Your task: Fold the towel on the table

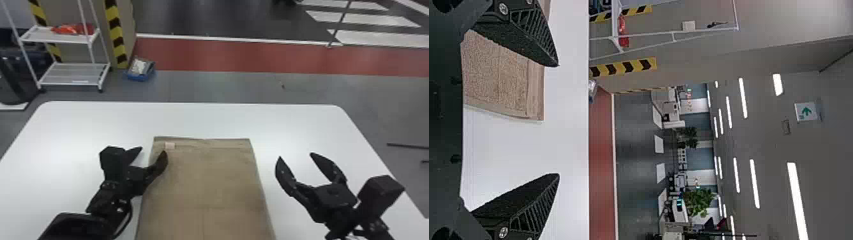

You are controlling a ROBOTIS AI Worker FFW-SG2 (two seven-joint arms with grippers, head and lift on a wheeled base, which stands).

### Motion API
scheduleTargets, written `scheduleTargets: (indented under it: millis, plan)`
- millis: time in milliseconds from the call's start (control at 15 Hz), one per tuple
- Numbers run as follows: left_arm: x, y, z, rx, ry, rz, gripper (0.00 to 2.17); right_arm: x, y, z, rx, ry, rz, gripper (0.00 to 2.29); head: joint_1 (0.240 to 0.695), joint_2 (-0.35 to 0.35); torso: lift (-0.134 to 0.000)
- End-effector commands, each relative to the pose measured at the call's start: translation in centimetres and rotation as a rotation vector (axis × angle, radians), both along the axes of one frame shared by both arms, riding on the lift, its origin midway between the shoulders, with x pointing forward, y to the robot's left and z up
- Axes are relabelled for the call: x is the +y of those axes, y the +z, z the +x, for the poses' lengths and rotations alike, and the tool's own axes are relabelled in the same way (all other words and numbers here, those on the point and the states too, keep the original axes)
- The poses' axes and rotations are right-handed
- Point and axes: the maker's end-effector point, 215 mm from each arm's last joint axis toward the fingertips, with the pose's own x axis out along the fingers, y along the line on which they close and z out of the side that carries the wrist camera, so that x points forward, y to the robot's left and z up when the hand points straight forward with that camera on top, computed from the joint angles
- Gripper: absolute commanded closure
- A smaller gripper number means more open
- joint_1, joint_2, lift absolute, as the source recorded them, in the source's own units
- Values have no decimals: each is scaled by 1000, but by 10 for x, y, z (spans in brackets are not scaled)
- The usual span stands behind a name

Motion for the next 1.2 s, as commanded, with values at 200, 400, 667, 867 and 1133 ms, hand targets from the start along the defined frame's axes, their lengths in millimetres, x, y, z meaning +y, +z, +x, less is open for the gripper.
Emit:
scheduleTargets:
  millis: [200, 400, 667, 867, 1133]
  plan:
    - [-3, 3, 2, -5, -8, -1, 458, 3, -4, 5, 4, 6, 5, 97, 695, -112, -109]
    - [-9, 4, 2, -8, -17, 0, 458, 6, -7, 7, 10, 12, 7, 97, 695, -112, -109]
    - [-13, -1, 1, 2, -26, 11, 556, 10, -10, 9, 14, 21, 8, 97, 695, -114, -109]
    - [-14, -1, 1, 1, -27, 14, 731, 10, -10, 10, 14, 21, 12, 97, 695, -115, -109]
    - [-8, -2, 1, 0, -8, 21, 1268, 10, -12, 10, 19, 20, 14, 97, 695, -115, -109]
